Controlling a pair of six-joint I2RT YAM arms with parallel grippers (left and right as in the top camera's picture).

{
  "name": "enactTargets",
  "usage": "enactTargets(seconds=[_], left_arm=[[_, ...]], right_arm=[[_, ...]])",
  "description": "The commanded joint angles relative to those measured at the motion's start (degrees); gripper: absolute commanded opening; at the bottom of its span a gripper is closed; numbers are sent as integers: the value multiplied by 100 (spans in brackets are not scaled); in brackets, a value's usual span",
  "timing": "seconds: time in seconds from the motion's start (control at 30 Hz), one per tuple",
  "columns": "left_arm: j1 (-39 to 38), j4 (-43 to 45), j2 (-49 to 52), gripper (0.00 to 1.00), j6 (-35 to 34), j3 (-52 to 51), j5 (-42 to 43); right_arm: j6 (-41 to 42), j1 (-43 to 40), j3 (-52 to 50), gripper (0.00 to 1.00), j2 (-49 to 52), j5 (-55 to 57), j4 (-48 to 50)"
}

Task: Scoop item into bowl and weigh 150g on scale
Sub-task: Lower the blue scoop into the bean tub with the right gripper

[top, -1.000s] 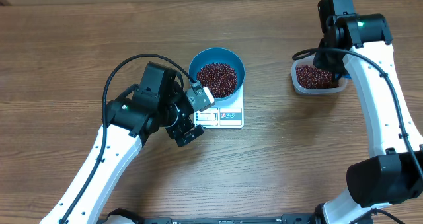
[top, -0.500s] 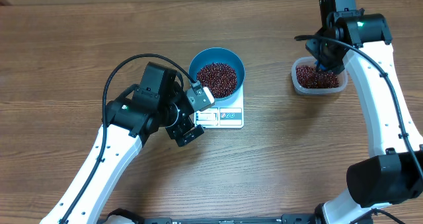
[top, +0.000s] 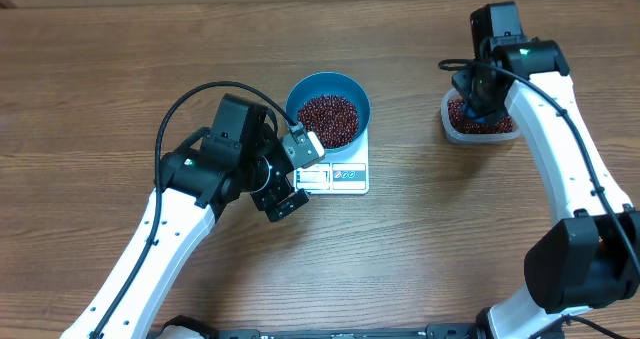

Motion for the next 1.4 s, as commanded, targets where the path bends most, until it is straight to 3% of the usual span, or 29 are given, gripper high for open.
enactTargets(seconds=[0.0, 0.17, 0.37, 0.63, 0.9, 1.37], left_arm=[[-11, 26, 31, 100, 109, -31, 46], [-11, 26, 31, 100, 107, -31, 46], [-13, 24, 31, 99, 109, -31, 46], [-13, 26, 31, 100, 109, -31, 46], [-13, 24, 31, 99, 109, -31, 46], [-11, 24, 31, 99, 109, -31, 46]], right_arm=[[90, -11, -138, 4, -13, -4, 205], [90, -11, -470, 4, -9, -4, 584], [85, -11, -809, 20, -9, -7, 846], [59, -11, -820, 61, -9, -133, 621], [-111, -42, -804, 85, -149, 122, 111], [-306, -129, -804, 92, -1139, 168, -2]])
